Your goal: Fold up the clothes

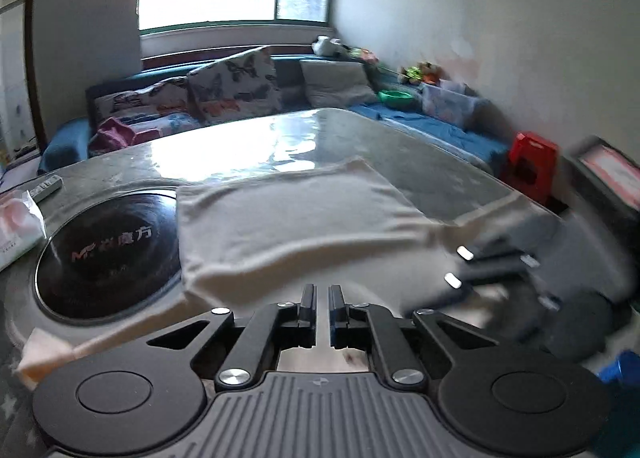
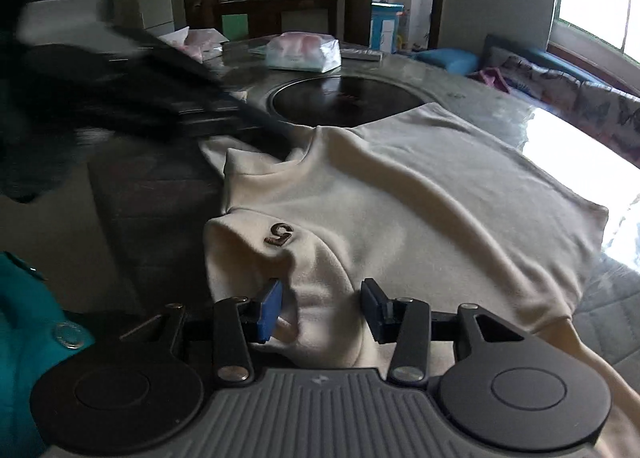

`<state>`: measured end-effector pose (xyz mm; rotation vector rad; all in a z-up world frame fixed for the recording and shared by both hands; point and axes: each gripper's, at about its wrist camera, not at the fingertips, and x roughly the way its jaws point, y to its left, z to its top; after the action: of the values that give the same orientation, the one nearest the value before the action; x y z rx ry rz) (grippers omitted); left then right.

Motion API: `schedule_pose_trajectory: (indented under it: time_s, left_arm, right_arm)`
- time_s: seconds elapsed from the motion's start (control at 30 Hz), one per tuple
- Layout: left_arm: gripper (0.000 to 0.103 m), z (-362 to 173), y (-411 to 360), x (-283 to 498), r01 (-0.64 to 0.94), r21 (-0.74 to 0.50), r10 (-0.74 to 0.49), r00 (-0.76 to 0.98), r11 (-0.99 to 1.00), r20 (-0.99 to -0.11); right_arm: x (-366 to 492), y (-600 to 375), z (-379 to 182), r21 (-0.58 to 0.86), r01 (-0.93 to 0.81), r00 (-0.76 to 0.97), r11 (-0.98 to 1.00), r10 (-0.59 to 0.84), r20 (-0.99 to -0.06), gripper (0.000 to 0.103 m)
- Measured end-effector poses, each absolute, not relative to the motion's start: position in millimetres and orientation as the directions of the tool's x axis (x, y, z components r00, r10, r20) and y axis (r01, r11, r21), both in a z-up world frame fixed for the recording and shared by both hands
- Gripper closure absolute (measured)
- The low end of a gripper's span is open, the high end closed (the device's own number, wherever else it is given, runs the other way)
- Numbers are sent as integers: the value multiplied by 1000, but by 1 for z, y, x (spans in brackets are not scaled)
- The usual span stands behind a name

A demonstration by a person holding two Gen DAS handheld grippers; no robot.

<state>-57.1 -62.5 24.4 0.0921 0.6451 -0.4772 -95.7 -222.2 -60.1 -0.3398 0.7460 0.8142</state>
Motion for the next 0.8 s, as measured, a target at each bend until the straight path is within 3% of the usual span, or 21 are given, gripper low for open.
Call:
schedule_pose_trajectory:
  time_s: [0.17, 0.43, 0.63, 0.8]
  left_arm:
    - [92, -2, -64, -41, 444, -58, -364, 646, 894, -671]
    - [85, -7, -52, -69, 515, -23, -382, 605, 857, -698]
    - [86, 5, -69, -41, 519, -61, -431, 632, 852, -644]
    - [86, -5, -96, -30, 600, -110, -515, 561, 792, -648]
  right_arm:
    - [-94, -225, -53, 10, -780, 423, 625, 540, -727, 59]
    - [-56, -251, -35, 111, -705, 451, 700, 564, -692, 59]
    - [-5, -260, -33, 107, -599, 530, 794, 493, -690, 59]
    - [33, -263, -39, 101, -511, 572, 853, 426, -701, 59]
